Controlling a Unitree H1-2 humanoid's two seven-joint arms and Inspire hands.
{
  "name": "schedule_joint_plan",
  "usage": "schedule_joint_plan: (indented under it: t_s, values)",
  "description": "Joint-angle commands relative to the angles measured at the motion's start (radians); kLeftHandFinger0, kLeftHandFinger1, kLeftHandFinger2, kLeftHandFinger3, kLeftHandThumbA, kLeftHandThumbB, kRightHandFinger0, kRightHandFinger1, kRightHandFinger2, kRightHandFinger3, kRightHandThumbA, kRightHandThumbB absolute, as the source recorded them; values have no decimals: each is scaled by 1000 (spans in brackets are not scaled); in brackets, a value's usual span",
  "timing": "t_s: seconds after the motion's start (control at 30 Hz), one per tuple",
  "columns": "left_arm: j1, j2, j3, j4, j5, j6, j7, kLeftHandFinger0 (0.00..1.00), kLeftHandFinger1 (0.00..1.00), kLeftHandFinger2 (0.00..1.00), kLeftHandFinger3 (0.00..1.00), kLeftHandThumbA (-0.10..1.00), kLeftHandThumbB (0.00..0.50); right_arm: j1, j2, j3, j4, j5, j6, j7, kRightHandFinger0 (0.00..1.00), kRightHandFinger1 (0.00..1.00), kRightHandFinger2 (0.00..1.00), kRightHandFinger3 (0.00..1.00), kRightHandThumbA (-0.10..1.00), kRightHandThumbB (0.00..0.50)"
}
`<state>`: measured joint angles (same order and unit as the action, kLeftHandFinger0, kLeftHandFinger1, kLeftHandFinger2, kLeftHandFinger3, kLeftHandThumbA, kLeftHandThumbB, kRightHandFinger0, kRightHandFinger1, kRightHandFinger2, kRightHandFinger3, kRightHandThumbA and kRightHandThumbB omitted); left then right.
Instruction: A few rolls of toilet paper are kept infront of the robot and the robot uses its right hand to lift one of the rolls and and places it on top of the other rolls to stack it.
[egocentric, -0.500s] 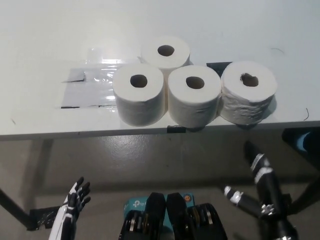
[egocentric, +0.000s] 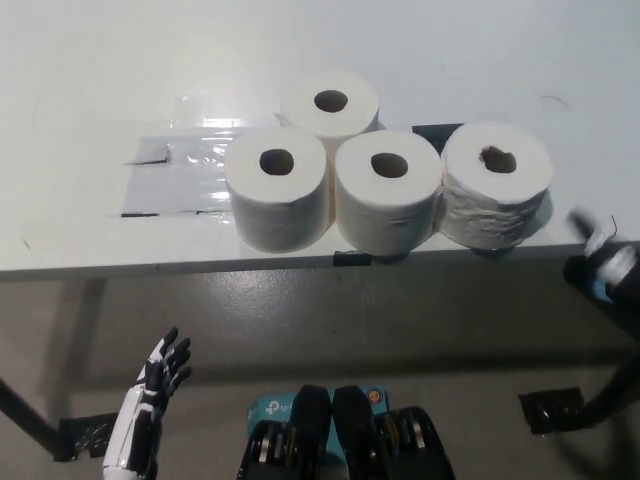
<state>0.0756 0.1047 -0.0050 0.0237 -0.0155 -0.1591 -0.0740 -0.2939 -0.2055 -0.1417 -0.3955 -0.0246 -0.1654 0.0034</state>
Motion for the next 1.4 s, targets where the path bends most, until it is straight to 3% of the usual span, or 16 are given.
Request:
schedule_joint_plan:
  t_s: [0.0, 0.1, 0.17, 0.23, 0.27, 0.33, 0.5, 0.57, 0.63, 0.83, 0.9, 1.0, 1.1, 1.2, 1.27, 1.37]
  values:
    - [-10, 14, -7, -45, 2, -27, -17, 1000, 1000, 1000, 1000, 1000, 72, -232, -196, -22, 26, 20, 350, 98, 1000, 1000, 1000, 1000, 920, 240]
    - [-8, 15, -6, -44, 0, -29, -19, 1000, 1000, 1000, 1000, 1000, 64, -360, -320, 40, 159, -17, 432, 194, 1000, 1000, 1000, 1000, 947, 228]
    - [-6, 17, -7, -45, 2, -29, -21, 1000, 1000, 1000, 1000, 1000, 64, -454, -381, 97, 272, -23, 468, 272, 1000, 1000, 1000, 1000, 974, 259]
    - [-8, 18, -8, -41, 8, -31, -19, 1000, 1000, 1000, 1000, 1000, 68, -554, -425, 186, 375, -79, 533, 351, 1000, 1000, 1000, 1000, 1000, 354]
    - [-8, 18, -8, -40, 9, -32, -19, 1000, 1000, 1000, 1000, 1000, 70, -592, -439, 221, 426, -89, 536, 384, 1000, 1000, 1000, 1000, 1000, 378]
    - [-8, 16, -8, -37, 8, -33, -19, 1000, 1000, 1000, 1000, 1000, 73, -675, -454, 288, 540, -97, 543, 447, 1000, 1000, 1000, 1000, 1000, 390]
    - [2, 18, -6, -39, -1, -32, -23, 1000, 1000, 1000, 1000, 1000, 65, -826, -442, 393, 780, -80, 556, 563, 1000, 1000, 1000, 1000, 972, 333]
    - [3, 19, -5, -35, 0, -35, -22, 1000, 1000, 1000, 1000, 1000, 72, -887, -431, 442, 895, -101, 537, 607, 1000, 1000, 1000, 1000, 960, 351]
    - [4, 19, -3, -39, 0, -33, -20, 1000, 1000, 1000, 1000, 1000, 65, -931, -420, 479, 975, -117, 507, 643, 1000, 1000, 1000, 1000, 964, 296]
    - [6, 15, -3, -39, -5, -19, -20, 1000, 1000, 1000, 1000, 1000, 76, -1042, -386, 585, 1188, -154, 450, 717, 1000, 1000, 1000, 1000, 979, 383]
    - [7, 16, -4, -39, -5, -20, -21, 1000, 1000, 1000, 1000, 1000, 86, -1055, -375, 595, 1233, -148, 432, 719, 1000, 1000, 1000, 1000, 954, 353]
    - [8, 17, -3, -38, -5, -19, -21, 1000, 1000, 1000, 1000, 1000, 92, -1076, -368, 631, 1269, -164, 433, 739, 1000, 1000, 1000, 1000, 968, 379]
    - [11, 20, -3, -41, 3, -20, -19, 1000, 1000, 1000, 1000, 1000, 85, -1081, -362, 654, 1285, -170, 413, 759, 1000, 1000, 1000, 1000, 945, 348]
    - [10, 20, -4, -42, 2, -16, -19, 1000, 1000, 1000, 1000, 1000, 84, -1084, -362, 651, 1301, -161, 386, 780, 1000, 1000, 1000, 1000, 913, 354]
    - [10, 20, -5, -43, 1, -16, -20, 1000, 1000, 1000, 1000, 1000, 83, -1088, -361, 661, 1314, -179, 380, 783, 1000, 1000, 1000, 1000, 940, 388]
    - [10, 20, -4, -43, 3, -14, -19, 1000, 1000, 1000, 1000, 1000, 85, -1090, -356, 652, 1325, -185, 376, 790, 1000, 1000, 1000, 1000, 934, 383]
